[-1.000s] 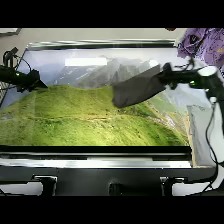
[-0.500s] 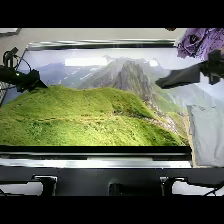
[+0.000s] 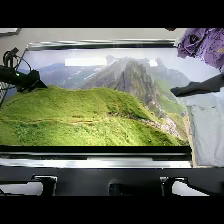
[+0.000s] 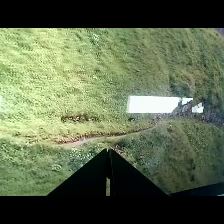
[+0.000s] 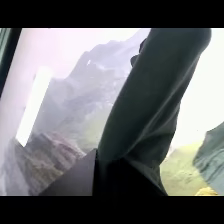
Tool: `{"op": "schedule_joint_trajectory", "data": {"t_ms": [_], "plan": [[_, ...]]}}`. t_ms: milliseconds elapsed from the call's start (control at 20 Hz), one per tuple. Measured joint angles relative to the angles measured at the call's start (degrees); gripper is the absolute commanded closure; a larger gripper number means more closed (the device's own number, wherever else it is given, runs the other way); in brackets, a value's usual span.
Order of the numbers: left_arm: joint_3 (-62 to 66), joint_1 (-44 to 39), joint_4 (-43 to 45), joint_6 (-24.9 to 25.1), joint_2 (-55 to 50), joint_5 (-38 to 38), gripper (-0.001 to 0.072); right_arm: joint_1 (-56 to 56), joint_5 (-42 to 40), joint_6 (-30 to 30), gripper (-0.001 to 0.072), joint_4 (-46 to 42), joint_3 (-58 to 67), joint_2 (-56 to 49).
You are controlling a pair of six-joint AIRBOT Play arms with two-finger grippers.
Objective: Fold the clothes and pants, and hang the long-sleeved shirts on hangers.
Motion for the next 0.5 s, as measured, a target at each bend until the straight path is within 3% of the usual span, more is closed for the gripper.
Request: {"op": "schedule_joint_trajectory", "data": {"t_ms": [500], "plan": [[0.0,0.0,-0.17,0.0,0.0,-1.38,0.0691,-0.07,6.93,6.47,0.0681,-10.86,0.0,4.26]]}}
